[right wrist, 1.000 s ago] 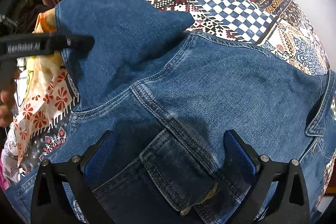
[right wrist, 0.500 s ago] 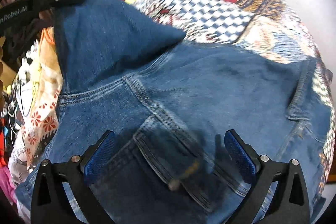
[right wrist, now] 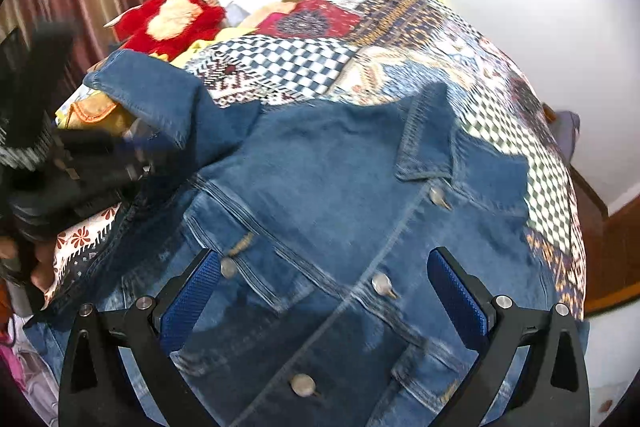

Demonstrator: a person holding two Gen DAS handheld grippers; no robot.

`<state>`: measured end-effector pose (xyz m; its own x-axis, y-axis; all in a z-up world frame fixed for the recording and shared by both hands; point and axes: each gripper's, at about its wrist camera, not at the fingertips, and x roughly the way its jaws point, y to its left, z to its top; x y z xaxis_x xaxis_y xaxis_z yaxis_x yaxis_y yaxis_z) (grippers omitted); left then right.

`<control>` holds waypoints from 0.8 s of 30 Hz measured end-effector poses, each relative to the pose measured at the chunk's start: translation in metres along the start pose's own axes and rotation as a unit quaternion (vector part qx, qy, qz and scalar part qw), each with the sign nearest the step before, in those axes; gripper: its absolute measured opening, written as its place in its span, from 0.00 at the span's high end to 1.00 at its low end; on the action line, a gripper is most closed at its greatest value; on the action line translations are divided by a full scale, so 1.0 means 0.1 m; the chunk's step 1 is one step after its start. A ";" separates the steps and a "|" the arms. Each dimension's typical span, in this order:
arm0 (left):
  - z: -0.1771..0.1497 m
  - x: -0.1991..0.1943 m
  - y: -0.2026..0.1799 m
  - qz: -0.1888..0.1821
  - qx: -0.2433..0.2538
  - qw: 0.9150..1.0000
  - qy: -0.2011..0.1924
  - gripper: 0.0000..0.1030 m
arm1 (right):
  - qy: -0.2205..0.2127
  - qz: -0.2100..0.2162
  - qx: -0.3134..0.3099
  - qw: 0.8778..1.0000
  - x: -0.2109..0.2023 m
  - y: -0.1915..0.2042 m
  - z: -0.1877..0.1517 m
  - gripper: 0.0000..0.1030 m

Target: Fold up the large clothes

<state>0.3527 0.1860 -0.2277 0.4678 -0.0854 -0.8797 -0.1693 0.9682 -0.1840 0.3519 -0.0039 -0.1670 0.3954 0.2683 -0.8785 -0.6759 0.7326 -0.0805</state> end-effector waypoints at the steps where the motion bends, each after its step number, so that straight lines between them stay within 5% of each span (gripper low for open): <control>1: -0.05 0.10 0.01 -0.006 -0.008 1.000 0.018 0.89 | 0.001 -0.001 0.005 1.000 -0.01 -0.04 -0.03 0.00; 4: -0.20 0.30 0.00 0.016 -0.014 0.999 0.040 0.89 | 0.002 -0.003 0.019 1.000 -0.05 -0.12 -0.08 0.00; 9: -0.23 0.07 0.05 0.007 -0.022 0.999 0.028 0.82 | -0.002 -0.002 0.027 1.000 -0.10 -0.17 -0.12 0.00; 11: -0.24 -0.11 0.11 0.011 -0.025 1.000 0.011 0.55 | -0.004 -0.001 0.026 1.000 -0.10 -0.15 -0.10 0.00; 13: -0.26 -0.32 0.20 0.014 -0.029 0.999 -0.019 0.39 | -0.007 -0.001 0.024 1.000 -0.08 -0.12 -0.08 0.00; 17: -0.20 -0.70 0.48 0.032 -0.041 0.997 -0.062 0.29 | -0.010 -0.003 0.008 1.000 -0.02 0.00 -0.03 0.00; 20: -0.15 -0.81 0.80 0.036 -0.069 0.994 -0.072 0.20 | -0.007 -0.001 -0.003 1.000 0.06 0.09 0.02 0.00; 24: -0.12 -0.77 1.22 0.030 -0.129 0.989 -0.065 0.19 | 0.004 0.007 -0.010 1.000 0.23 0.20 0.10 0.00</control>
<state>0.2859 0.3082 -0.1876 0.5545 0.0163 -0.8320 -0.4075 0.8770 -0.2544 0.3538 0.0237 -0.1844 0.3806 0.2740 -0.8832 -0.6935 0.7163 -0.0767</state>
